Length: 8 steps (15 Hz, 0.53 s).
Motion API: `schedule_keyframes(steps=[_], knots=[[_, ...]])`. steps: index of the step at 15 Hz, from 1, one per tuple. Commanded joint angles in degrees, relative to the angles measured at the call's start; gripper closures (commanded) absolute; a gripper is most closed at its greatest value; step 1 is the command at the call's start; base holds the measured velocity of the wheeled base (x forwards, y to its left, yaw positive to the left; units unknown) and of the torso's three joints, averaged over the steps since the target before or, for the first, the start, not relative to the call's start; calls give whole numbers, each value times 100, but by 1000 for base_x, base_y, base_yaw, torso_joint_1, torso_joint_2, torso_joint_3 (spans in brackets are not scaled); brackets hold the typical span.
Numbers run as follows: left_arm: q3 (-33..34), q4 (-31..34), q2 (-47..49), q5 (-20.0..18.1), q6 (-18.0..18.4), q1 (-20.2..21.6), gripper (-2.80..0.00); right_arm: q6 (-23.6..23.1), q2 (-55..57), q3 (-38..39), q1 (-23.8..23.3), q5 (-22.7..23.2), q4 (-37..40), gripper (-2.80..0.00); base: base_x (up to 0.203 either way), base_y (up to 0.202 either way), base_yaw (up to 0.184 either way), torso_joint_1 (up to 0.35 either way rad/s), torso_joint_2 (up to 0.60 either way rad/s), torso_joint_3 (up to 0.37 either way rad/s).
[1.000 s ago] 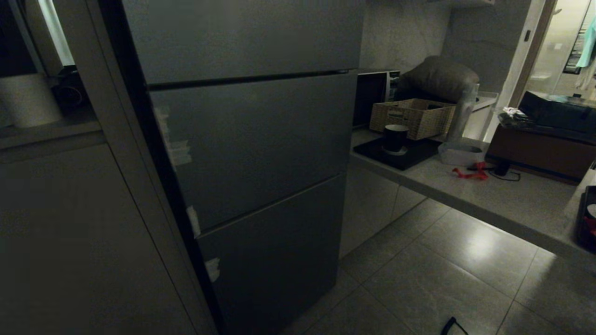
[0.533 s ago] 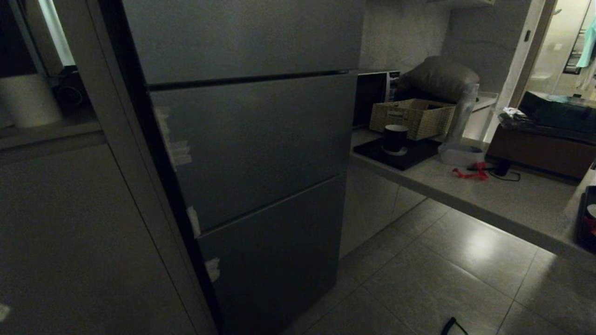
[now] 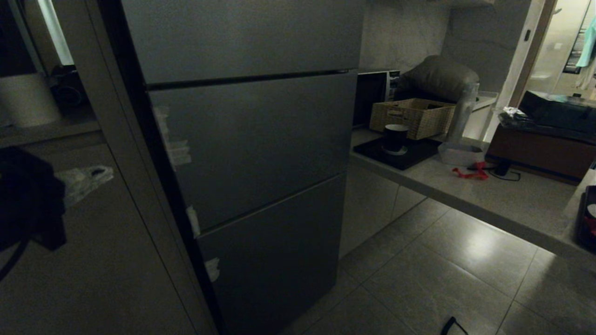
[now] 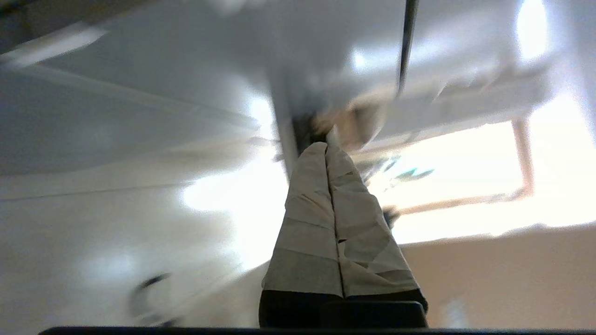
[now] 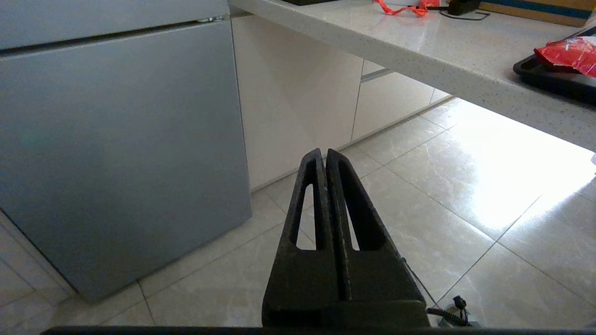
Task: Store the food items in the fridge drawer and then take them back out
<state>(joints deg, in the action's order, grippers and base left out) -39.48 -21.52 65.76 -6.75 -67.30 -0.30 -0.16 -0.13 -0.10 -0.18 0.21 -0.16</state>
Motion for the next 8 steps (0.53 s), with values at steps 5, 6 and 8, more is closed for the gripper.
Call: schedule_keyframes(steps=[5,6,8], knots=[[-1186,-929,1833,346,-676,161,0,-2,13,1,1,5,-2,0,0,0,0,0,0,0],[-1289,-955,1941,384,-733,162,0,-2,13,1,1,-1,-2,0,0,0,0,0,0,0],[-1480,-988,2232,493,-790,162,0,-2,13,1,1,5,-2,0,0,0,0,0,0,0]])
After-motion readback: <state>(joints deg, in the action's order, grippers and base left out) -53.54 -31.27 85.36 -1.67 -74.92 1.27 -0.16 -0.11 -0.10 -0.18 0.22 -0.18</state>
